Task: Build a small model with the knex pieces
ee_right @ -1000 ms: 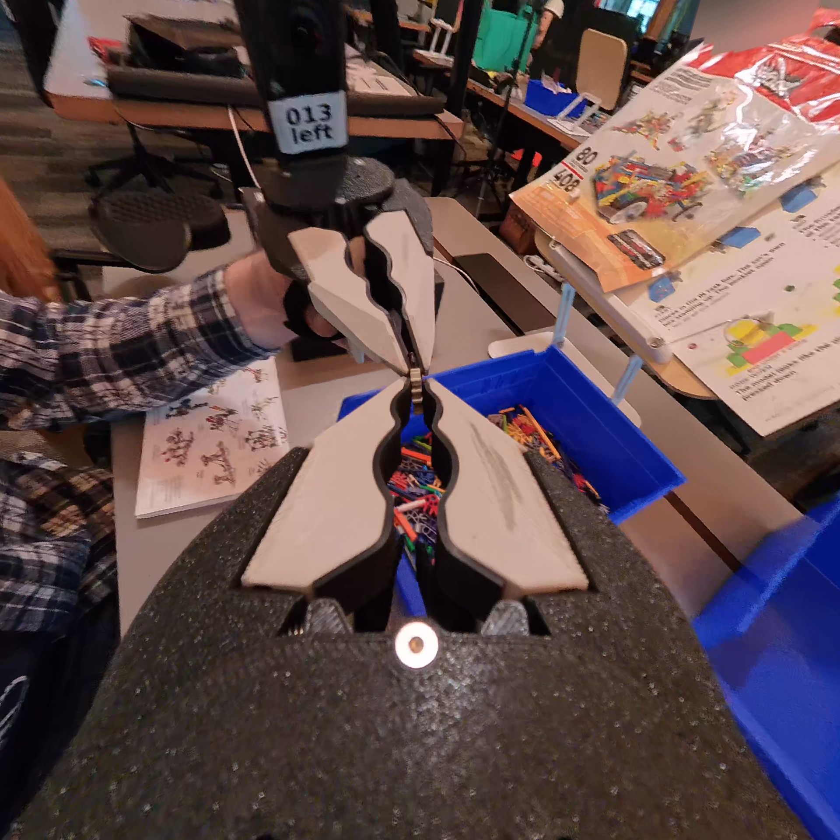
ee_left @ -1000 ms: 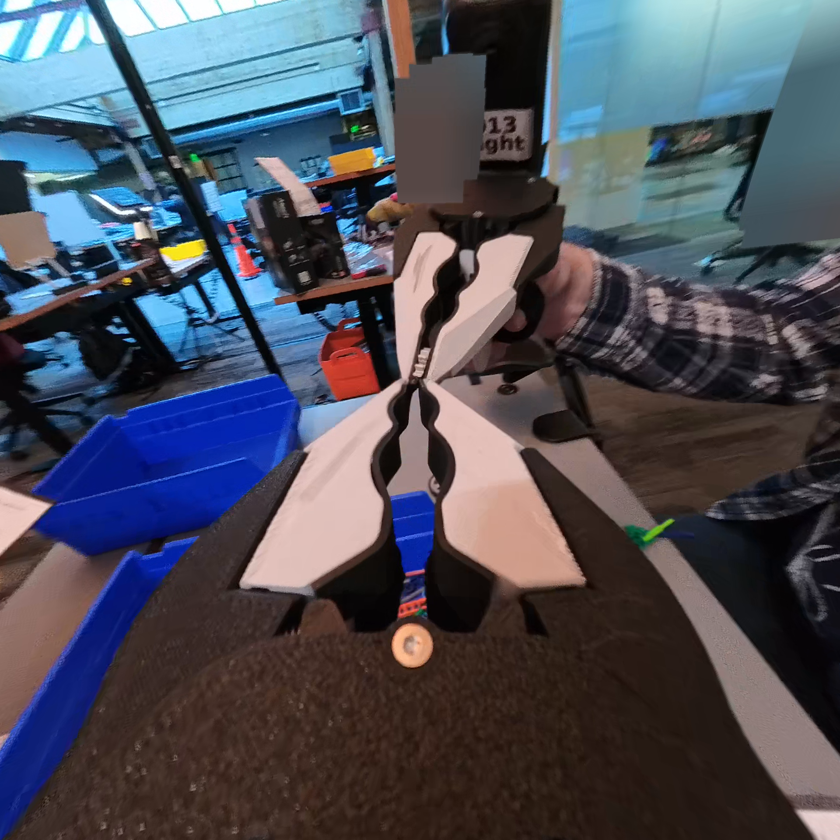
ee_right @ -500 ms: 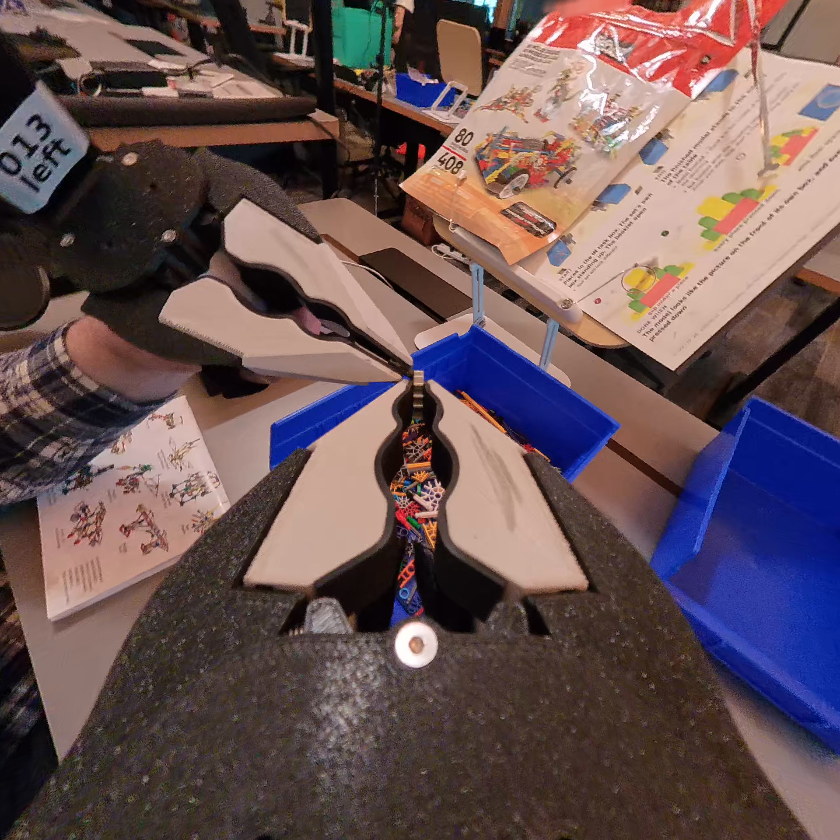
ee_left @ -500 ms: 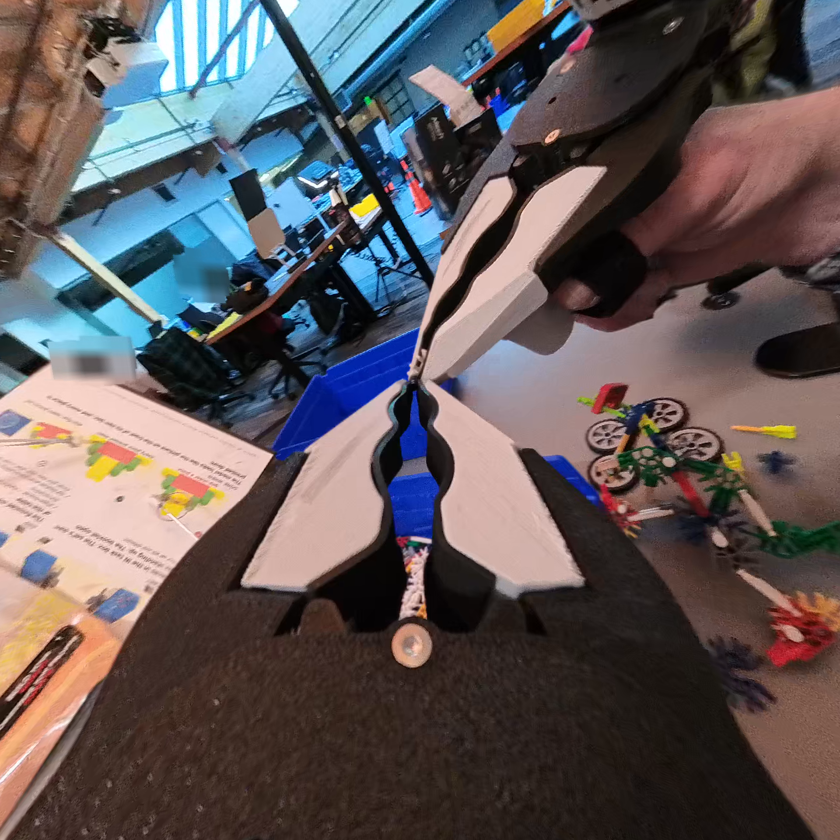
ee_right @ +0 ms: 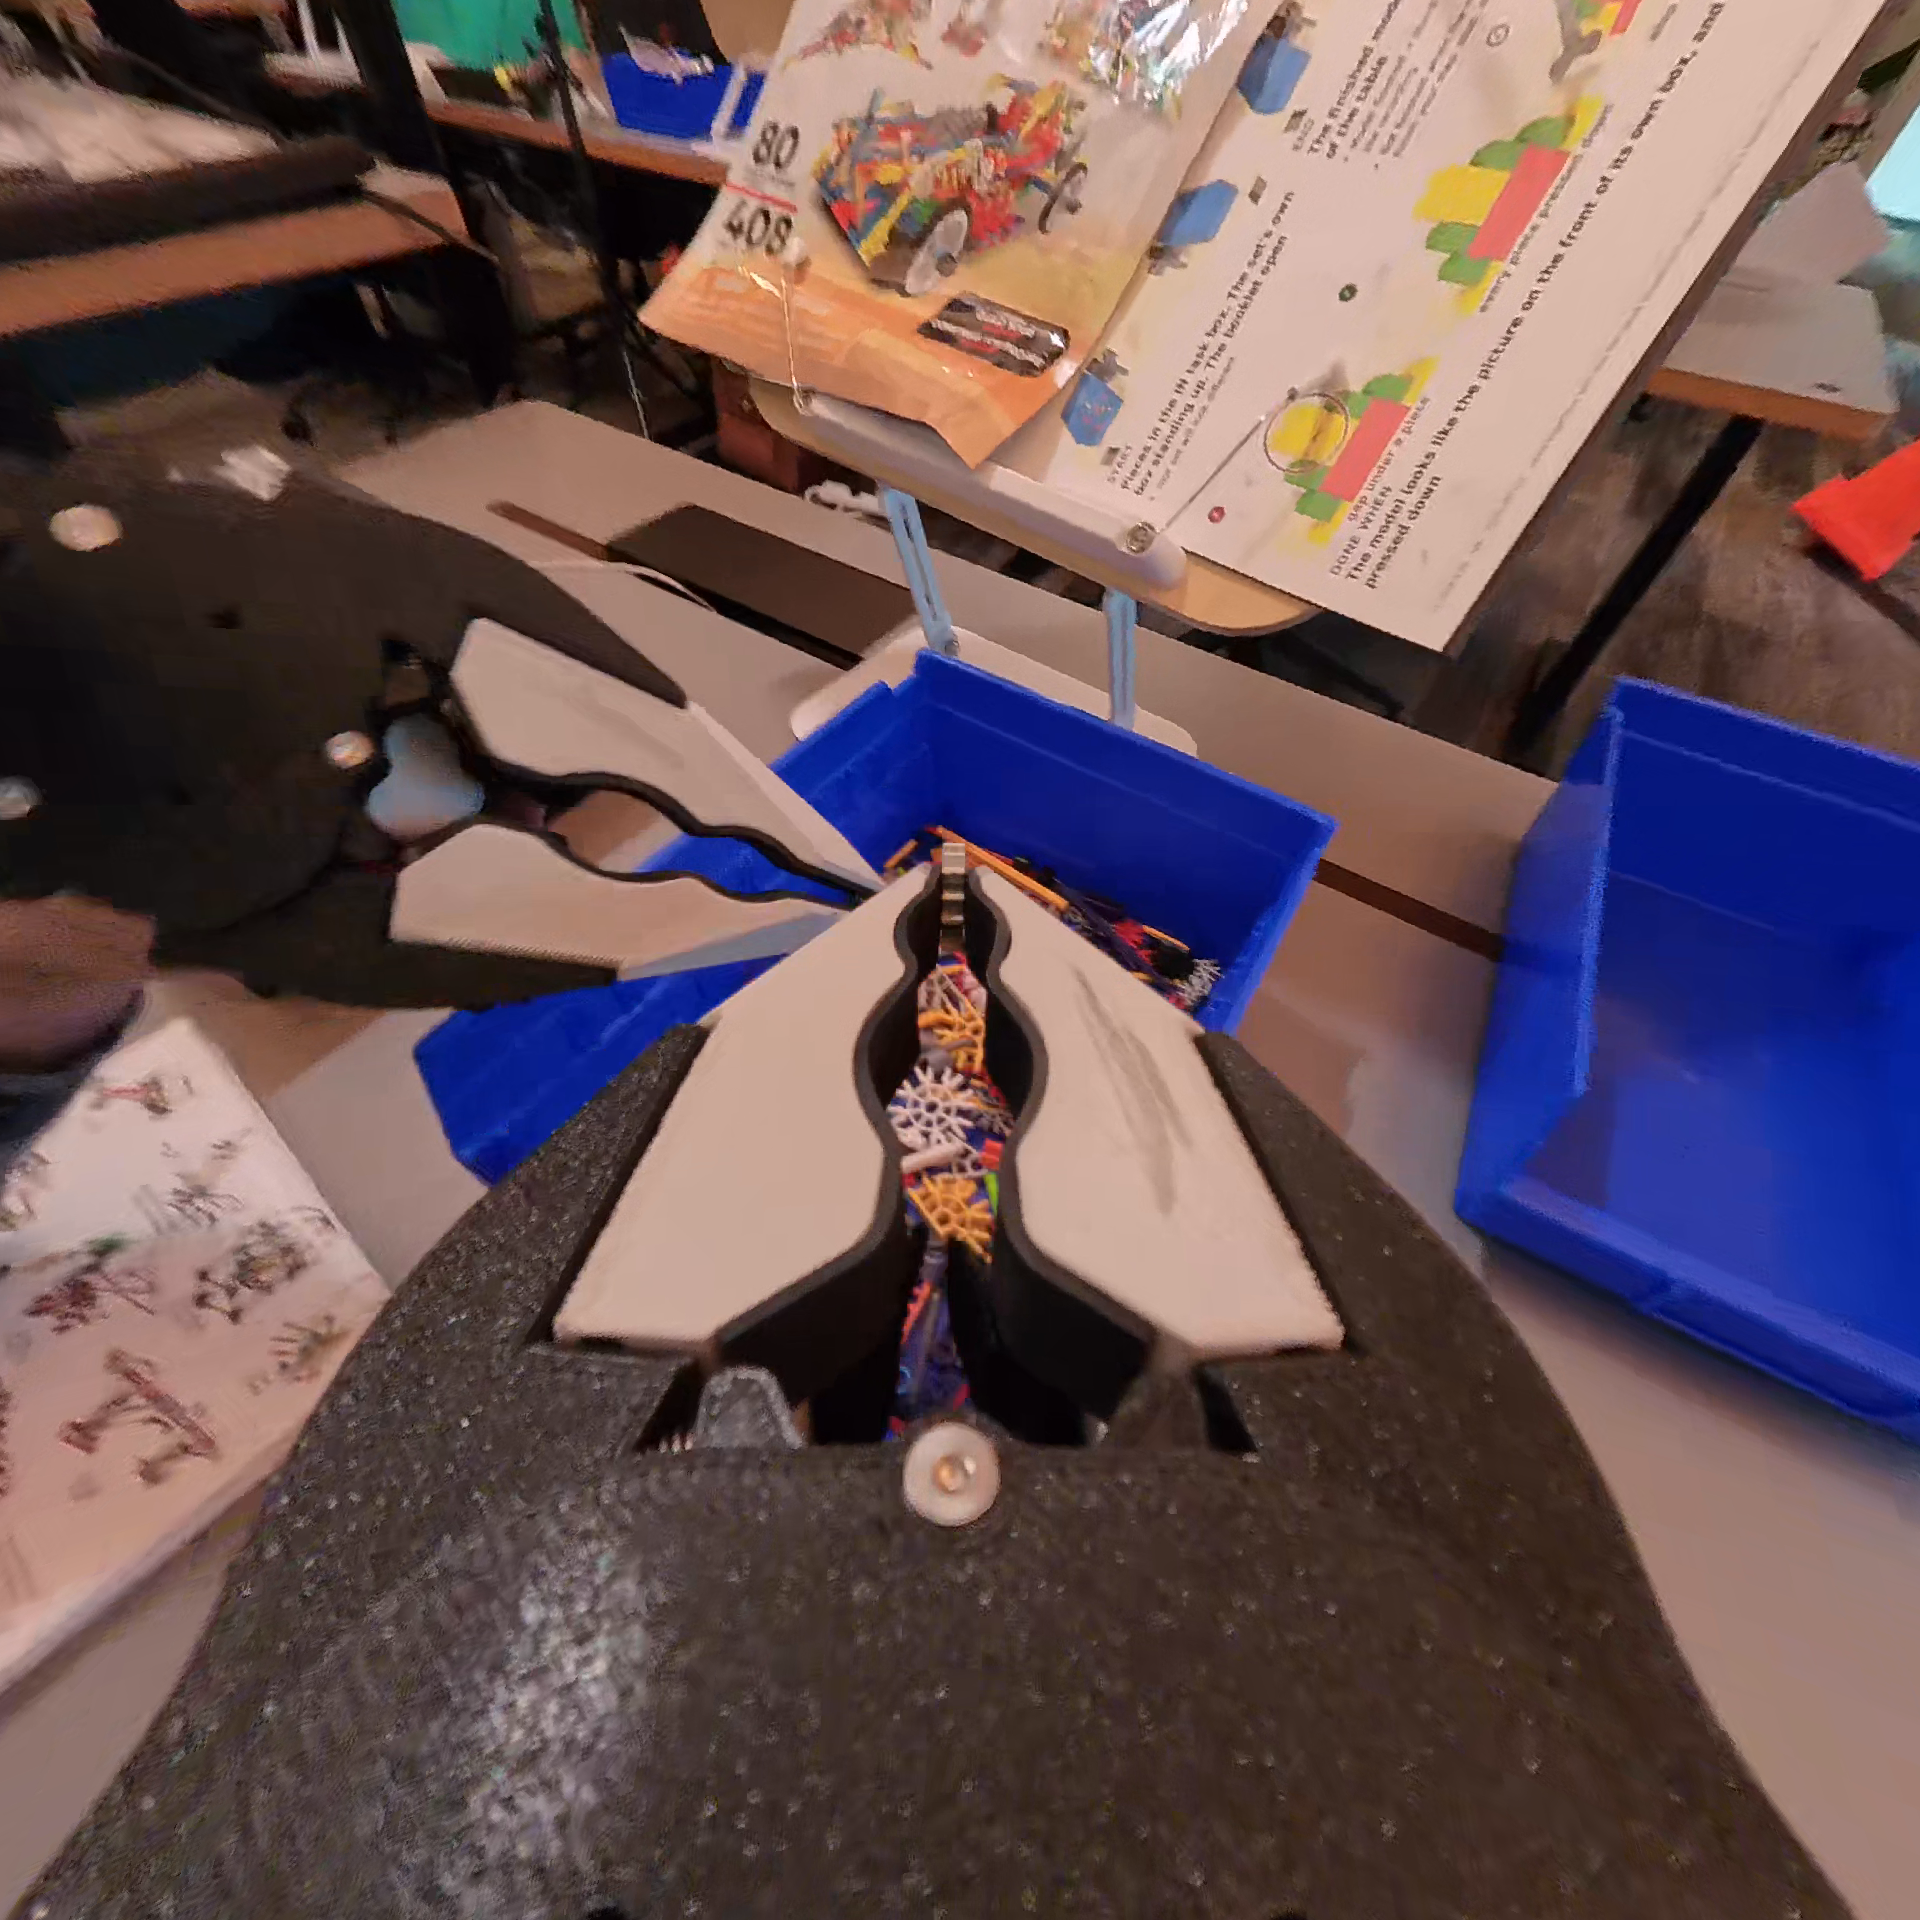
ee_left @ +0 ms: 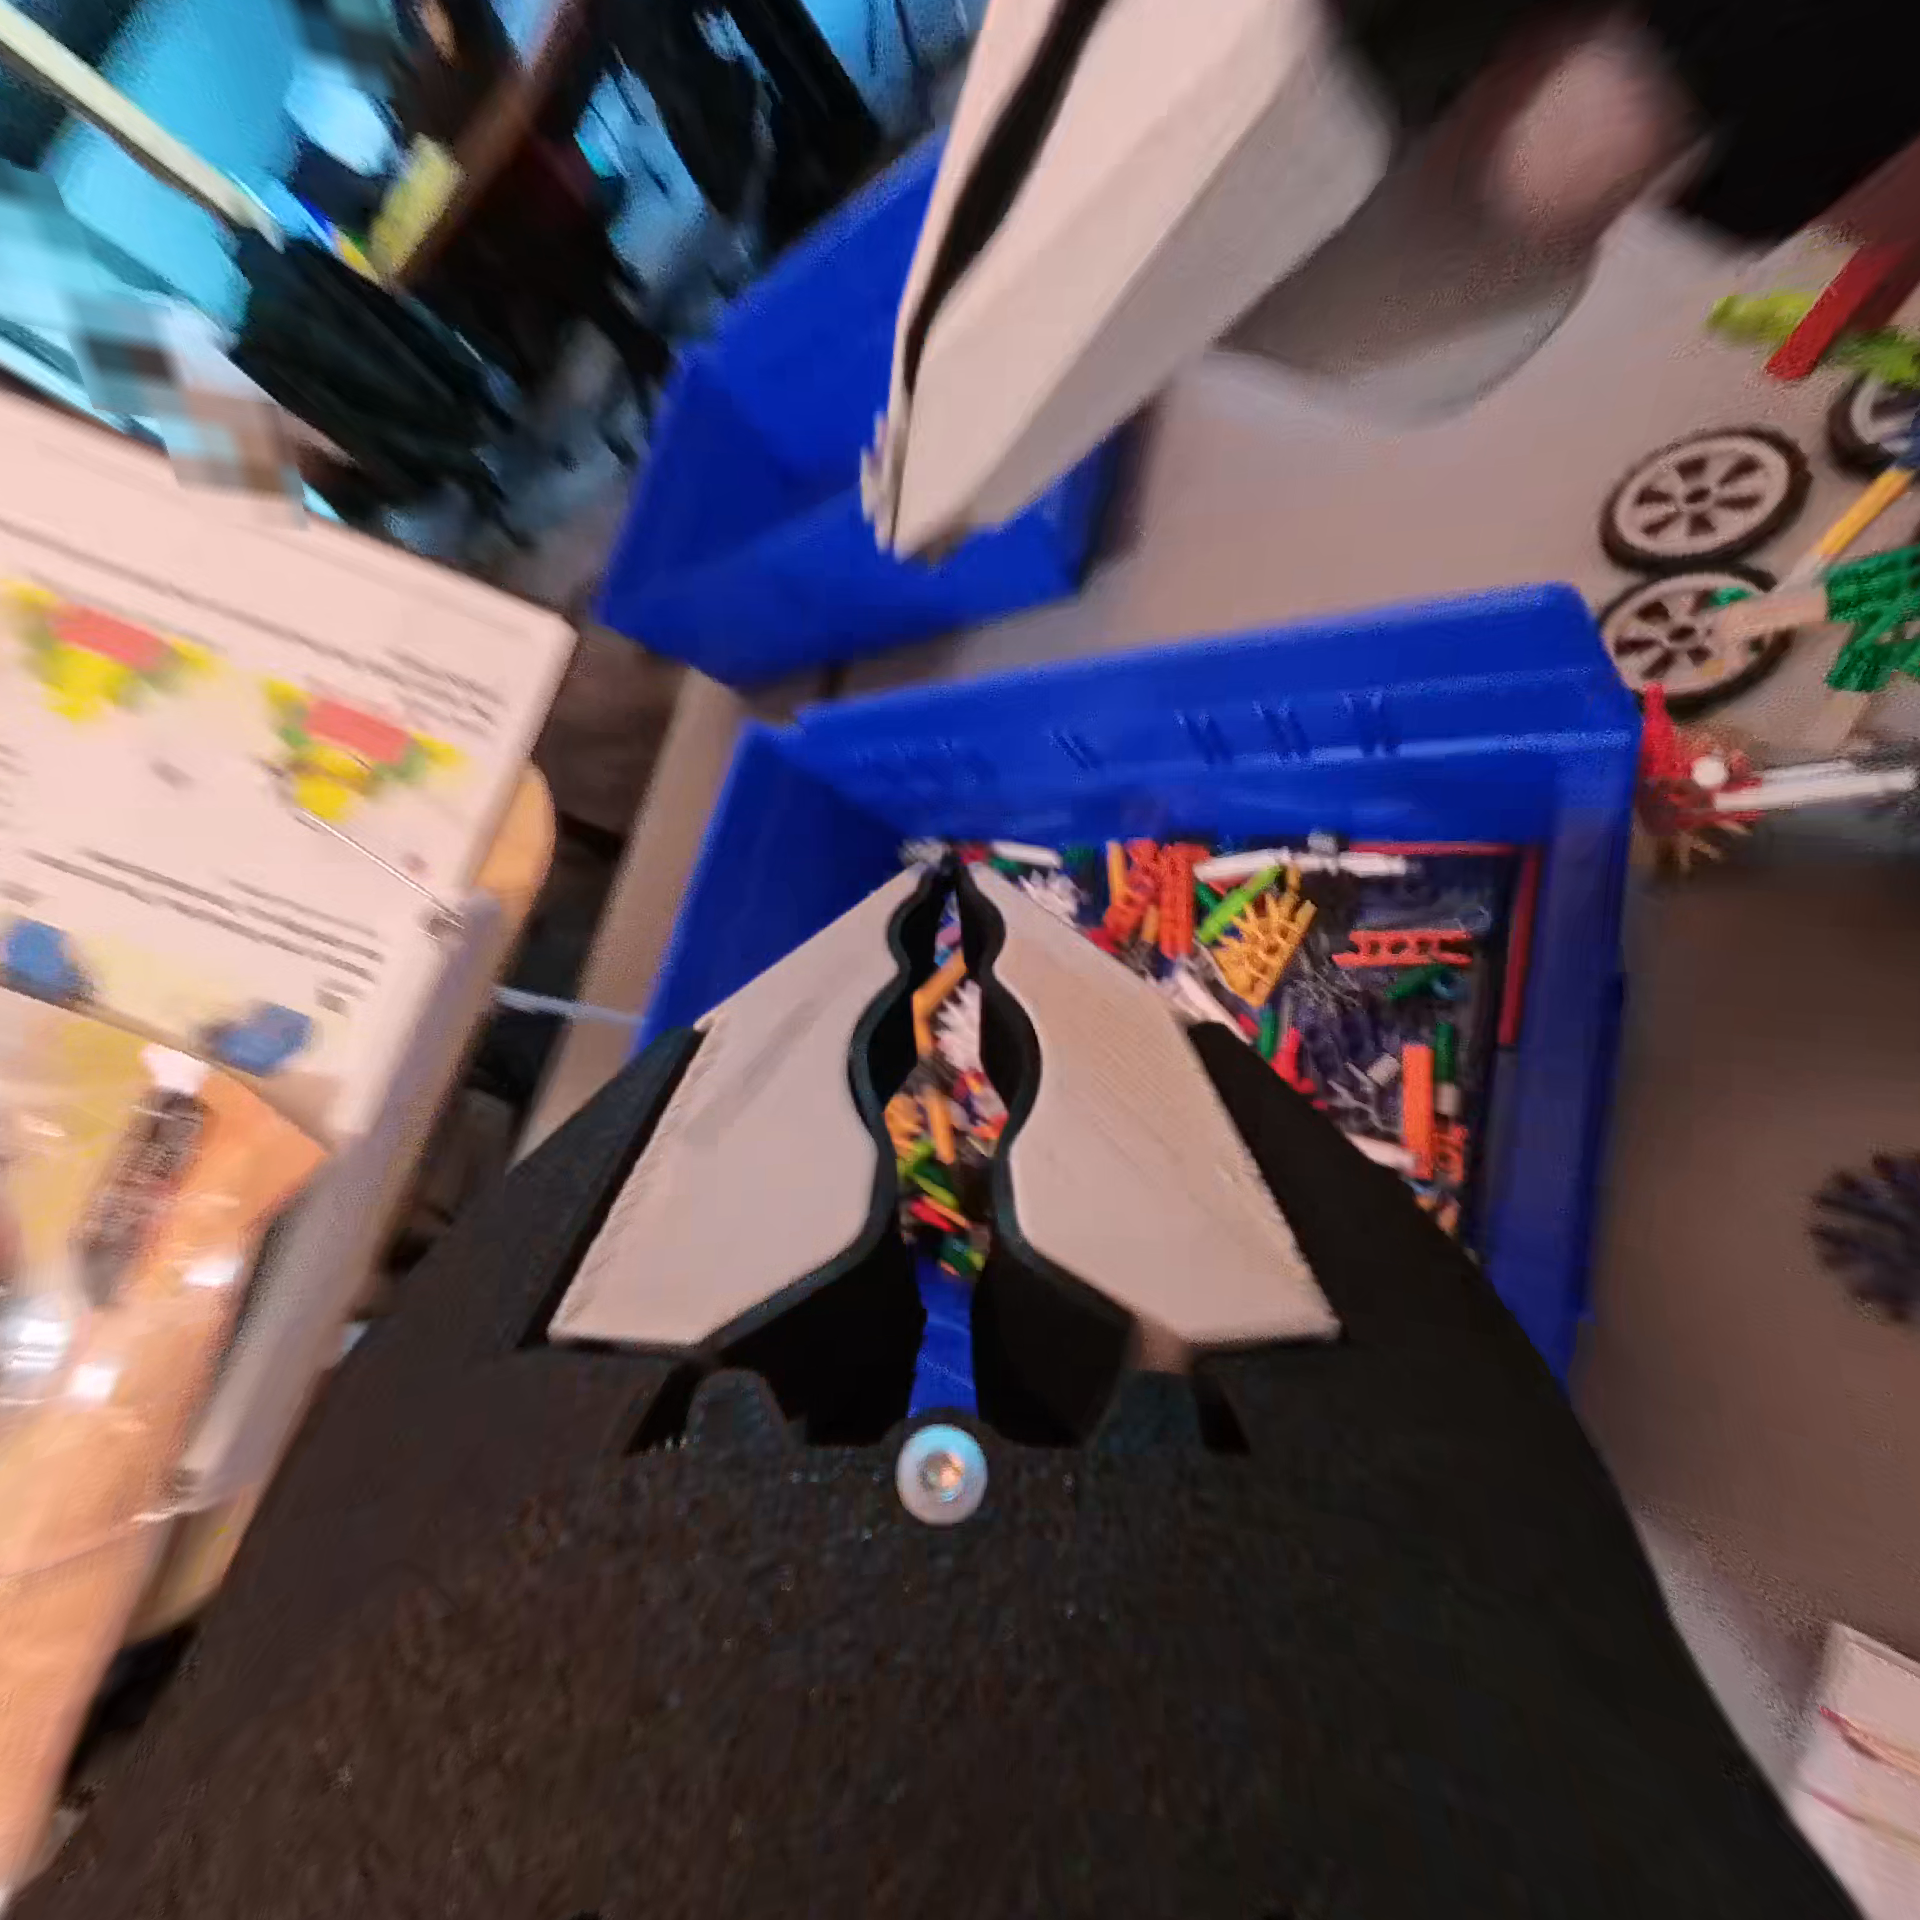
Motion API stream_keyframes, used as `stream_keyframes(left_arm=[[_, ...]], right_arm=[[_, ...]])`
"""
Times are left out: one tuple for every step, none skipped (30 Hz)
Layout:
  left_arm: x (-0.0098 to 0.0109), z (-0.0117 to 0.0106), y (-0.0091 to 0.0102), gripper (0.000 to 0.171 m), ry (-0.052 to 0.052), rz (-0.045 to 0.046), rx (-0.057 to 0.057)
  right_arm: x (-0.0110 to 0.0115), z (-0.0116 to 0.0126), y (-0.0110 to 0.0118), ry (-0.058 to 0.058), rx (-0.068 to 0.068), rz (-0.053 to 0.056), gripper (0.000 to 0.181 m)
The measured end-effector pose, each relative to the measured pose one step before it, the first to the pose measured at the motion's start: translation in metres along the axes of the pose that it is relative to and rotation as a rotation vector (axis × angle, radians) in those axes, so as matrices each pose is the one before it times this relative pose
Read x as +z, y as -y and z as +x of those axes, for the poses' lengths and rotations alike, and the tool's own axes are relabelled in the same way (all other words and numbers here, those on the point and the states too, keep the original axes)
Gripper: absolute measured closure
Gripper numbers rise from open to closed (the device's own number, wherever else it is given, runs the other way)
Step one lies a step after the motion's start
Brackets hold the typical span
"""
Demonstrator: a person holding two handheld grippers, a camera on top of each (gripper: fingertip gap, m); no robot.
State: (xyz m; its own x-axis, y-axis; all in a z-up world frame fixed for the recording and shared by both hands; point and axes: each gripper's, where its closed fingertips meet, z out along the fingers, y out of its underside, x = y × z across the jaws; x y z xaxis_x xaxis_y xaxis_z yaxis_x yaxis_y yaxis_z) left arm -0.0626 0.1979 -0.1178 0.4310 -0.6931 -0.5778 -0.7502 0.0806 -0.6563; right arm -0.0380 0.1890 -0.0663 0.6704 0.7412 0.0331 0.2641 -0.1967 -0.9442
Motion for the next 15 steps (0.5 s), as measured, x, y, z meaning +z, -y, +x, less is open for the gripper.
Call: stream_keyframes(left_arm=[[0.00712,0.00116,-0.01071,0.170,-0.0294,-0.03393,-0.0524],[0.00496,-0.00262,-0.00383,0.164,0.0030,0.00458,-0.0318],[0.00303,0.00571,-0.00262,0.158,-0.0521,-0.00023,-0.0372],[0.00112,0.00351,-0.00010,0.153,-0.0362,0.00577,-0.0343],[-0.00068,-0.00356,0.00107,0.152,0.0163,0.00752,-0.0105],[-0.00109,-0.00246,-0.00028,0.149,0.0116,-0.00383,0.0024],[-0.00169,-0.00011,0.00028,0.145,-0.0042,0.00240,0.0019],[-0.00223,-0.00245,0.00144,0.142,0.0070,0.01003,-0.0094],[-0.00222,-0.00193,0.00209,0.140,0.0025,0.01337,-0.0073],[-0.00240,0.00091,0.00280,0.139,-0.0106,0.01689,0.0039],[-0.00406,0.00255,0.00761,0.139,-0.0089,0.04621,0.0273],[-0.00498,0.00194,0.01011,0.139,0.0045,0.05469,0.0423],[-0.00441,-0.00025,0.00943,0.139,0.0197,0.03748,0.0348],[-0.00442,0.00148,0.01130,0.137,0.0131,0.04614,0.0379],[-0.00420,0.00507,0.01232,0.135,-0.0048,0.05652,0.0426]], right_arm=[[0.00006,0.00073,-0.00250,-0.0046,-0.0213,-0.0125,0.180],[-0.00007,-0.00189,-0.00178,0.0131,-0.0097,-0.0074,0.180],[0.00013,-0.00216,-0.00155,0.0153,-0.0050,-0.0068,0.180],[-0.00001,-0.00138,-0.00161,0.0098,-0.0075,-0.0060,0.179],[-0.00039,-0.00209,-0.00073,0.0146,-0.0108,0.0002,0.179],[-0.00051,-0.00200,-0.00074,0.0142,-0.0077,0.0005,0.179],[-0.00075,-0.00011,-0.00104,0.0036,-0.0056,-0.0019,0.179],[-0.00111,-0.00090,-0.00026,0.0077,-0.0117,0.0030,0.179],[-0.00119,-0.00256,0.00069,0.0181,-0.0112,0.0077,0.179],[-0.00127,-0.00187,0.00039,0.0154,-0.0015,0.0050,0.179],[-0.00129,-0.00095,0.00022,0.0113,0.0059,0.0032,0.179],[-0.00182,-0.00200,0.00166,0.0231,0.0176,0.0122,0.179],[-0.00219,-0.00352,0.00294,0.0396,0.0342,0.0215,0.179],[-0.00222,-0.00390,0.00229,0.0479,0.0432,0.0173,0.179],[-0.00223,-0.00301,0.00224,0.0433,0.0402,0.0175,0.179]])
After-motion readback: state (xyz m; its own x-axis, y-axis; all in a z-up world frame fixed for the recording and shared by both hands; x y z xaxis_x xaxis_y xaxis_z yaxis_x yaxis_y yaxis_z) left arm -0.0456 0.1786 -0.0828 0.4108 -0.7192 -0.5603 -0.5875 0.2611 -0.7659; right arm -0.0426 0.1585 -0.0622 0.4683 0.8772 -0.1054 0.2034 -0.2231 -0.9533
